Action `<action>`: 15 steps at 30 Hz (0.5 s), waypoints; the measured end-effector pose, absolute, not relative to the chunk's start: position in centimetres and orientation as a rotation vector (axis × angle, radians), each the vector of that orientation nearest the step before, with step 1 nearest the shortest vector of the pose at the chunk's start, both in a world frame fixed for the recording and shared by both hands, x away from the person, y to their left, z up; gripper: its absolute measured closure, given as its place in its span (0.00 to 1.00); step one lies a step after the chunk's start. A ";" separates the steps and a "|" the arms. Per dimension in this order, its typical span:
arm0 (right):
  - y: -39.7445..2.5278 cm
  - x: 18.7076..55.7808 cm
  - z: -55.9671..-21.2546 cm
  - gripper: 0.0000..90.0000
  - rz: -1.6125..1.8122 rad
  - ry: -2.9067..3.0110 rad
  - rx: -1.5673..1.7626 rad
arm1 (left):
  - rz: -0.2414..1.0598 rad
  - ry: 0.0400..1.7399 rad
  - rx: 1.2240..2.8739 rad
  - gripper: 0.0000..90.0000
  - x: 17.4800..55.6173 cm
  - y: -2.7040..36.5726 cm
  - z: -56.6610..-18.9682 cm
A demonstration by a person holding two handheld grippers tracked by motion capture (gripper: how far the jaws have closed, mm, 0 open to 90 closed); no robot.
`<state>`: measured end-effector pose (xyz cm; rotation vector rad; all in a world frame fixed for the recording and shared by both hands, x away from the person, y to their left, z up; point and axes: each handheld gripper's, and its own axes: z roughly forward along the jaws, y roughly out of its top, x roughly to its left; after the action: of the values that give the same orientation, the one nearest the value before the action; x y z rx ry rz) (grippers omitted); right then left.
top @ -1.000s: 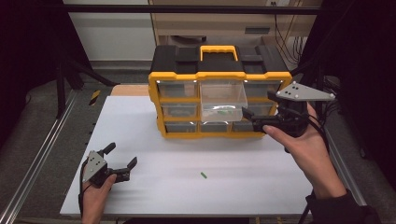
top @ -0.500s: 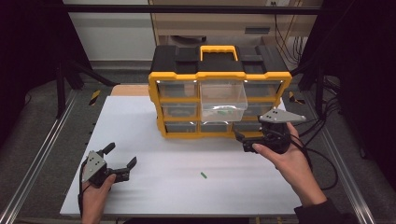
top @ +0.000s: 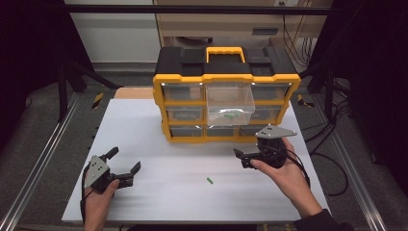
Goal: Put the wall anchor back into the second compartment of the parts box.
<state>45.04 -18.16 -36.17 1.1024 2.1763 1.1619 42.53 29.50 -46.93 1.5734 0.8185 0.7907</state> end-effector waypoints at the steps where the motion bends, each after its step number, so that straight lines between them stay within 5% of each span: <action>1: -18.0 45.0 -36.4 0.08 1.155 2.186 1.107 | 0.791 0.818 1.574 0.01 42.5 29.5 -46.9; 15: -15.5 45.0 -39.8 0.08 1.094 2.301 1.080 | 0.789 0.819 1.575 0.01 42.5 29.6 -46.9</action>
<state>44.96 -15.47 -39.78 1.0796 2.3012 1.0937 42.53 29.57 -46.91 1.5747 0.8194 0.7887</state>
